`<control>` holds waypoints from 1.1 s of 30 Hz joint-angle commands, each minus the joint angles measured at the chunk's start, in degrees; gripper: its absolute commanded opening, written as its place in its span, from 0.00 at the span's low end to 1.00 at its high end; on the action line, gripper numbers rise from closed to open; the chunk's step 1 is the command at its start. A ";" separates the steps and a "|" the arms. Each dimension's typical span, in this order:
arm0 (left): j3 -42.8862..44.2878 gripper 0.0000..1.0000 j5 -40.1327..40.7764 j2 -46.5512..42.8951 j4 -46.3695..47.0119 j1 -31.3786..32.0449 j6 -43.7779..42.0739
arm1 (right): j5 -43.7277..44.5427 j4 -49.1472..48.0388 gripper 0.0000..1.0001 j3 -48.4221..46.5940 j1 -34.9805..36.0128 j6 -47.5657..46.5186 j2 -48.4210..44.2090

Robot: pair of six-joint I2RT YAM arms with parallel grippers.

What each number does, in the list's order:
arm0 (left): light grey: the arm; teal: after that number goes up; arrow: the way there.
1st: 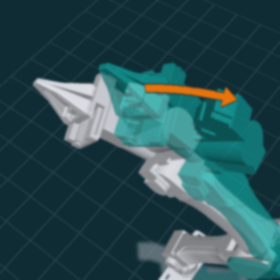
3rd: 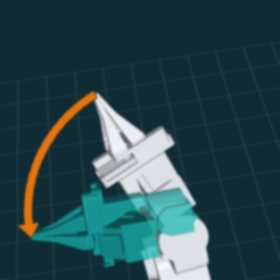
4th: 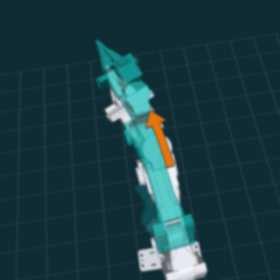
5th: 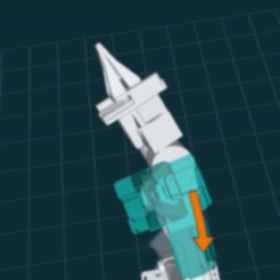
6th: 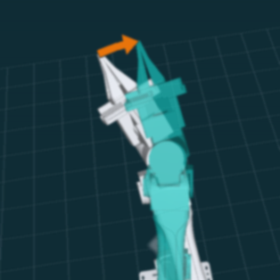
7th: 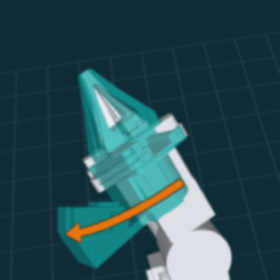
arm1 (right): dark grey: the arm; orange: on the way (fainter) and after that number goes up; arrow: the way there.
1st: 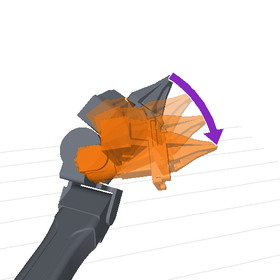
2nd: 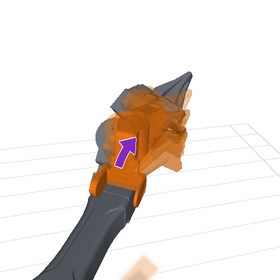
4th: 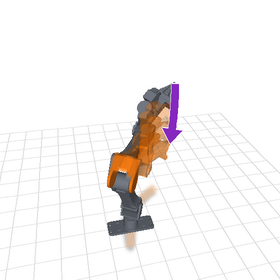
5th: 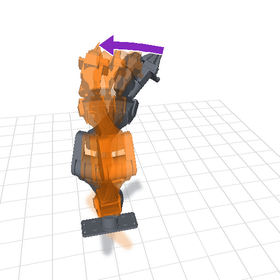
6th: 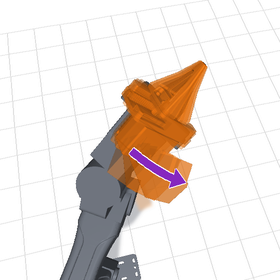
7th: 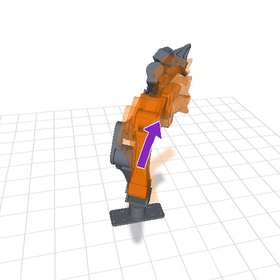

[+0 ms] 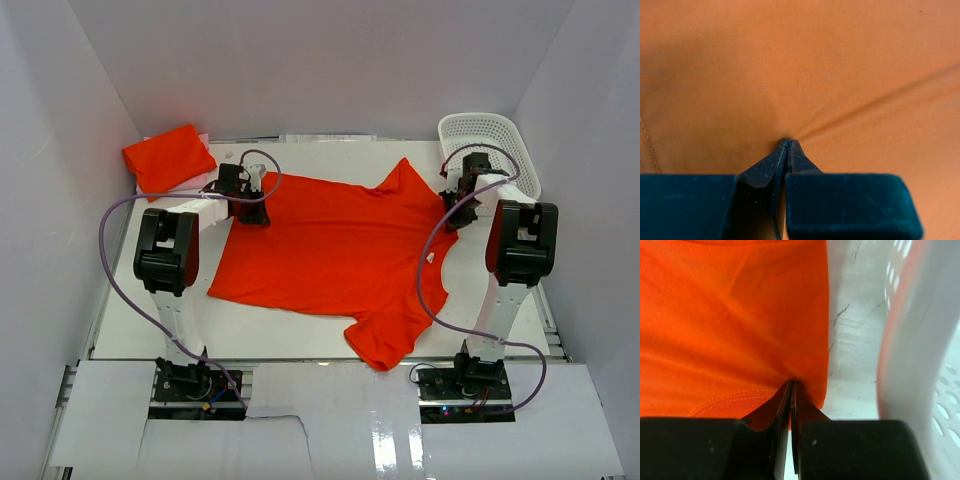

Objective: Fold and stack the t-shirts
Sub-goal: Flatten out the tshirt

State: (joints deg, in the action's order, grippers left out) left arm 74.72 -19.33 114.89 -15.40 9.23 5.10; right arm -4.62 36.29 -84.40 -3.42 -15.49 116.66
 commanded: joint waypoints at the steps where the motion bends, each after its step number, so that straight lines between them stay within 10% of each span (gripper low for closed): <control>1: -0.54 0.14 2.72 0.07 -0.95 -0.09 -0.97 | 1.11 1.93 0.08 -3.39 -0.01 -1.56 2.16; 15: 1.05 0.10 1.31 -8.62 -4.20 -0.09 1.84 | -2.67 2.99 0.09 -0.42 1.49 -3.14 -9.34; 33: -2.38 0.20 4.04 -17.34 -12.73 0.17 4.39 | -5.49 3.26 0.77 5.21 11.24 -3.32 -13.04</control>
State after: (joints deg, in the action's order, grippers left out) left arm 74.13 -16.38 98.72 -25.93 9.23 9.13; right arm -10.46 40.40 -80.82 5.30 -18.52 105.82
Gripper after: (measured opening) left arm 0.194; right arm 0.756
